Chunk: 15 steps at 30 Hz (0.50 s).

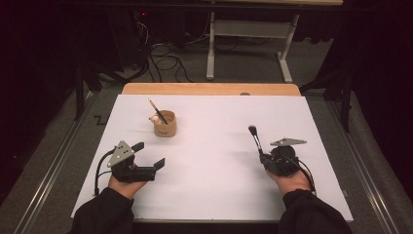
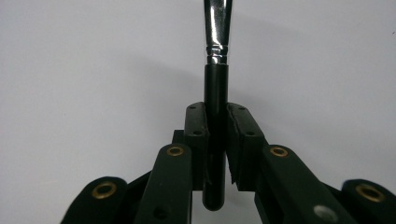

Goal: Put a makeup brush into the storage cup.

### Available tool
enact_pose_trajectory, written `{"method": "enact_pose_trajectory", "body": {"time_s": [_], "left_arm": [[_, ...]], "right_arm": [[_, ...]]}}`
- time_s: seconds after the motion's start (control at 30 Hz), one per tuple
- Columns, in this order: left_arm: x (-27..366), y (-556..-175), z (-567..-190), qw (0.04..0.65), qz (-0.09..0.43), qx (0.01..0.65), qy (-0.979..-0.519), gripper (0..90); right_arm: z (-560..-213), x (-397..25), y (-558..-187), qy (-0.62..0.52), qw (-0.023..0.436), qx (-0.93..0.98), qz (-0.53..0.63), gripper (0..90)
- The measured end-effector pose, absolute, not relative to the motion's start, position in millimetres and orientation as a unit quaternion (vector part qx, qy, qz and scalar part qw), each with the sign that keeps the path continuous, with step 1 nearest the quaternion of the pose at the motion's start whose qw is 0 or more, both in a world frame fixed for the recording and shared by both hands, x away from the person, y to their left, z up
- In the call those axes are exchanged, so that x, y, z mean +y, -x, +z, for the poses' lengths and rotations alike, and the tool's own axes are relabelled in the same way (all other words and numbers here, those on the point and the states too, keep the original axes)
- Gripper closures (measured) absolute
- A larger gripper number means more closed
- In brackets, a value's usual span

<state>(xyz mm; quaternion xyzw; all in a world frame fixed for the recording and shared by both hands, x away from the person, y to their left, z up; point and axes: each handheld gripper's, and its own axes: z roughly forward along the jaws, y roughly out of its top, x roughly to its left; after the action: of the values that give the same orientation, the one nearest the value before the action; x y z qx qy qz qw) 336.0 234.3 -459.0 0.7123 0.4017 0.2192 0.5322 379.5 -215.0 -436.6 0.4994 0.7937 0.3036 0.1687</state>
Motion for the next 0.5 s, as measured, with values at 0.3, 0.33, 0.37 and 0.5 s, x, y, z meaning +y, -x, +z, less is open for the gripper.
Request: {"method": "enact_pose_trajectory", "body": {"time_s": [0.3,0.33,0.37,0.5], "left_arm": [[234.8,-338.1,-460.4,0.532,0.214,0.406,-0.712,2.8],[234.7,-338.3,-460.7,0.531,0.214,0.407,-0.712,2.8],[234.7,-338.5,-460.9,0.531,0.215,0.408,-0.712,2.8],[234.7,-339.3,-461.9,0.529,0.214,0.412,-0.71,2.7]], "right_arm": [[-442.8,-215.0,-373.2,-0.488,0.198,0.776,0.347,80.5],[-443.7,-214.9,-372.3,-0.485,0.201,0.776,0.35,80.5],[-444.7,-214.6,-371.3,-0.478,0.209,0.777,0.352,80.5],[-448.5,-215.8,-369.6,-0.478,0.21,0.769,0.369,80.5]]}}
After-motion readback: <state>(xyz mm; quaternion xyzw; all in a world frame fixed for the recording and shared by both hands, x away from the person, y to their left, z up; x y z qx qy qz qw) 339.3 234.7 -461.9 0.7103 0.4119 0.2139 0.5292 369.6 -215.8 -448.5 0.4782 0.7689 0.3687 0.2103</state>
